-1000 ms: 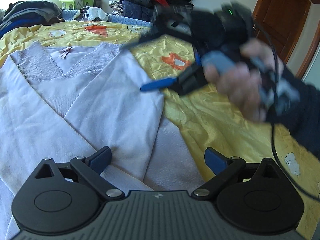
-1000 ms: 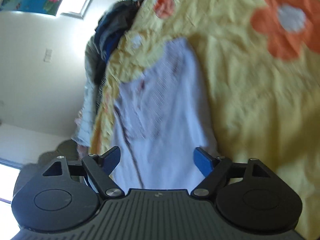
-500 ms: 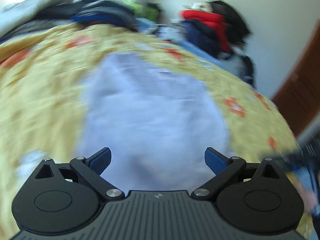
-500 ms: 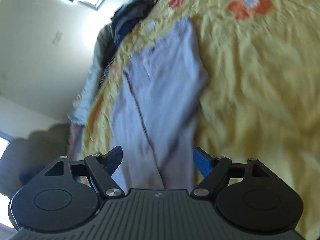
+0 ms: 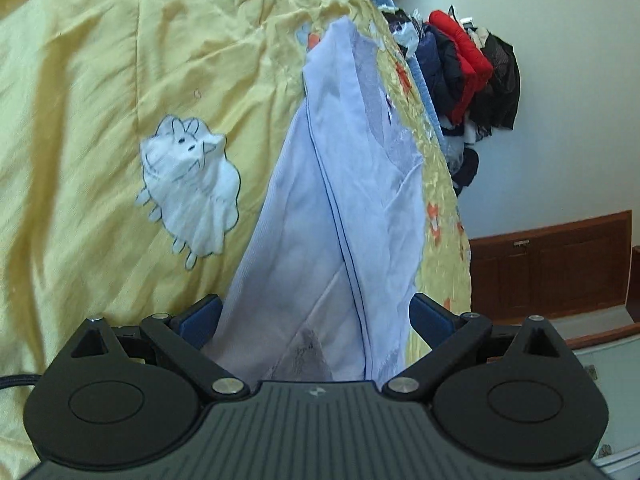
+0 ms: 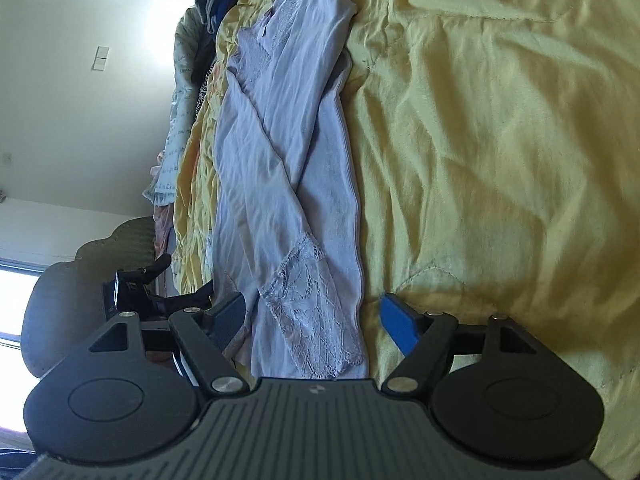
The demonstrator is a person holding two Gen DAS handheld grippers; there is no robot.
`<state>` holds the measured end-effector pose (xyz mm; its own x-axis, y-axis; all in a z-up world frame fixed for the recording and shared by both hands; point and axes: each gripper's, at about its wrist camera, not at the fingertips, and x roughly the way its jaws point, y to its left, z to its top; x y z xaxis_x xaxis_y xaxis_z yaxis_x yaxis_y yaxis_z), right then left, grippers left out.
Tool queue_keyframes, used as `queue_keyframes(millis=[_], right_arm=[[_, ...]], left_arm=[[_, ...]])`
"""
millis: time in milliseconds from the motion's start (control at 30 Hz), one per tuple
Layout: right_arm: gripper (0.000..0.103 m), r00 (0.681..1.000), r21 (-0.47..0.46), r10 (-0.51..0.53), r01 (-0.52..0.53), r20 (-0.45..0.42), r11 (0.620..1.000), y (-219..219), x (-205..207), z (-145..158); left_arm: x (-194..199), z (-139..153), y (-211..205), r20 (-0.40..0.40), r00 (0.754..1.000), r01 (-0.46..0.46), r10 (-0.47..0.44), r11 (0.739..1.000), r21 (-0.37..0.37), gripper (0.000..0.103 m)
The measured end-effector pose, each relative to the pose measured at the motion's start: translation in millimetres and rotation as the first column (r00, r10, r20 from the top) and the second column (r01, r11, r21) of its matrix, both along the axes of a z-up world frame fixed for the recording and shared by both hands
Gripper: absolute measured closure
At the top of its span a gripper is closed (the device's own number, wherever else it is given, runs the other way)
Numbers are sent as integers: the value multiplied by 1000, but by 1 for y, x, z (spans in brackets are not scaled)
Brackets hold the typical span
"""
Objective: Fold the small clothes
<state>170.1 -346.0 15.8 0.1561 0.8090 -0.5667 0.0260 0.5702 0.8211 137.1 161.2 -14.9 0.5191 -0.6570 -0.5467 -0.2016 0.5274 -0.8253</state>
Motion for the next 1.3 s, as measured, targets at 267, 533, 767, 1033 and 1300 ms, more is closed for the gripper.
queue_keyframes(millis=[267,533,767,1033,1300], right_arm=[[25,1000,41,-8,10,-29,999,8,8,-6],[26,999,41,-8,9,-33,999,0,7,-7],[26,999,54,-5,7,-41,998,1,12,-9],[26,998,59,-23,26,-53,998,-8,8,-11],[24,998,57,-17,20,-54,998,-7,7,-9]], left_arm=[[12,5,-22,-71,987,151,-144,982,112,49],[23,3,-10,-81,981,187,-178,974,126,50],[36,-25,-19,-30,962,267,-272,958,-109,48],[55,-26,18,39,985,174,-170,974,-144,48],[33,-34,-25,33,911,410,-411,893,-184,47]])
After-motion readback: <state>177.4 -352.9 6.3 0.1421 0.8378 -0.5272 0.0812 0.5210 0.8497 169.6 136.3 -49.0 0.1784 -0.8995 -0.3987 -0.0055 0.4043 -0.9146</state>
